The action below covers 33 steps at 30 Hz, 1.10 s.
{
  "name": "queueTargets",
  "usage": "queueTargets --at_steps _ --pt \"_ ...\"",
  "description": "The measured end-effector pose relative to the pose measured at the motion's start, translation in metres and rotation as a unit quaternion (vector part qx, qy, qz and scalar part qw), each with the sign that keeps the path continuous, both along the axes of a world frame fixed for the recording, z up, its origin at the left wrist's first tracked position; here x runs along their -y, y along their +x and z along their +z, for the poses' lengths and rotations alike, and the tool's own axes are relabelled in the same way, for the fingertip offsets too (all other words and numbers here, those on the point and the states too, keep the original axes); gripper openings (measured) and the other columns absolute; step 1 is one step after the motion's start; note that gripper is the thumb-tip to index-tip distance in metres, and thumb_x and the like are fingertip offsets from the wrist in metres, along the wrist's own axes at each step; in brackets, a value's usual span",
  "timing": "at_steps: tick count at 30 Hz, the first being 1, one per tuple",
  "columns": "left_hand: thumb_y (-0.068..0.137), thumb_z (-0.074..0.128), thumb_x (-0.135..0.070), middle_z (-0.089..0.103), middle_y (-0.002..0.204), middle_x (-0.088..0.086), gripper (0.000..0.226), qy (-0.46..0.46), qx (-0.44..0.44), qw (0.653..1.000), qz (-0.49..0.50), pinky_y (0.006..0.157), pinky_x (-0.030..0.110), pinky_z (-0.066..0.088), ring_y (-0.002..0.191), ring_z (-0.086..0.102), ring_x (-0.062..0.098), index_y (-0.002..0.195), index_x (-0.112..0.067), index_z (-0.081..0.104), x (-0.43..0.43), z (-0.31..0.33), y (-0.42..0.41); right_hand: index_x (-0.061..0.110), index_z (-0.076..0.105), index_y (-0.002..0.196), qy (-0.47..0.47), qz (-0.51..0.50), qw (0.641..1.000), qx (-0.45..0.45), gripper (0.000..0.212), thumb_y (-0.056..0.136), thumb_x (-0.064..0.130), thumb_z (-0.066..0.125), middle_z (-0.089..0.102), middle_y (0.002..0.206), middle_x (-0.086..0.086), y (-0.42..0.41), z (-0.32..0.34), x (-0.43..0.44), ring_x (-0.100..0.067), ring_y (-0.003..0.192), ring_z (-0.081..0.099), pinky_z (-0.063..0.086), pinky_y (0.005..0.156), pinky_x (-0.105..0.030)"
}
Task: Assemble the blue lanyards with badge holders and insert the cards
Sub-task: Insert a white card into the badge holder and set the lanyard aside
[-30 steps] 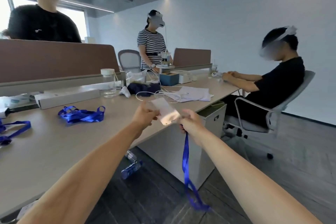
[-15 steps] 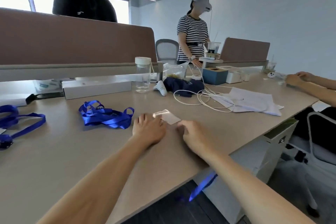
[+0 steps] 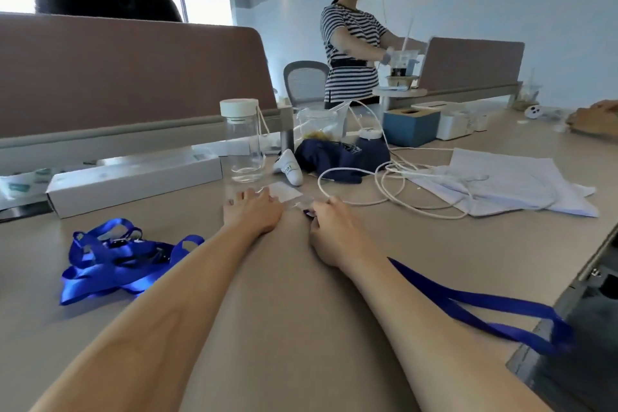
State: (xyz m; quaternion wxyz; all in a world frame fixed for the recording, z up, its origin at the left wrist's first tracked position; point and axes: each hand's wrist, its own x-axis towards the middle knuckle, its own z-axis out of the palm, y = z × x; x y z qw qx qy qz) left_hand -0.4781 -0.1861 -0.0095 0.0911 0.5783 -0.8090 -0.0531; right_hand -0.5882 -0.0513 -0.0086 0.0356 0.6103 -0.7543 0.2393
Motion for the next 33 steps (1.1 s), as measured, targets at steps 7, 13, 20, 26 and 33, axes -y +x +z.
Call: queueTargets --at_steps 7,13,20,26,33 --pt "0.097 0.029 -0.026 0.039 0.141 0.018 0.044 -0.072 -0.051 0.996 -0.013 0.105 0.047 0.028 0.131 0.032 0.034 0.137 -0.013 0.041 0.008 0.000 -0.003 0.012 0.058 0.123 -0.012 -0.007 1.000 -0.025 0.033 0.094 0.014 0.042 0.049 0.121 -0.014 0.007 0.004 -0.004 -0.034 0.109 0.050 0.041 0.087 -0.040" --pt "0.096 0.035 -0.023 0.055 0.128 0.003 0.035 -0.084 -0.102 0.980 -0.152 0.098 0.043 0.043 0.114 0.051 0.026 0.114 -0.019 0.065 -0.008 -0.010 0.002 0.007 0.061 0.123 -0.028 0.017 0.999 -0.017 0.037 0.091 0.003 0.043 0.052 0.121 -0.015 0.012 0.009 -0.013 -0.032 0.111 0.049 0.043 0.091 -0.041" --pt "0.099 0.028 -0.030 0.048 0.141 0.000 0.042 -0.045 -0.067 0.991 -0.103 0.100 0.038 0.036 0.125 0.048 0.025 0.130 -0.021 0.055 -0.010 -0.004 0.001 0.007 0.061 0.116 -0.026 0.009 0.999 -0.025 0.027 0.092 0.007 0.047 0.048 0.120 -0.011 0.015 0.003 -0.036 -0.029 0.111 0.046 0.044 0.094 -0.041" --pt "0.098 0.026 -0.034 0.052 0.138 0.000 0.042 -0.028 -0.073 0.990 -0.113 0.101 0.039 0.036 0.123 0.048 0.023 0.125 -0.024 0.056 -0.010 -0.008 0.004 0.015 0.055 0.117 -0.016 -0.051 0.998 -0.026 0.029 0.090 0.008 0.049 0.042 0.122 -0.008 0.027 -0.002 -0.077 -0.027 0.109 0.043 0.037 0.090 -0.037" --pt "0.098 0.030 -0.027 0.027 0.154 0.008 0.048 -0.055 -0.099 0.987 -0.116 0.109 0.048 0.028 0.139 0.027 0.029 0.144 -0.018 0.030 -0.056 -0.002 0.010 0.018 0.051 0.127 0.013 -0.099 0.994 0.036 0.042 0.090 -0.001 0.046 0.039 0.128 -0.010 0.034 0.002 -0.141 -0.031 0.119 0.036 0.030 0.098 -0.045"
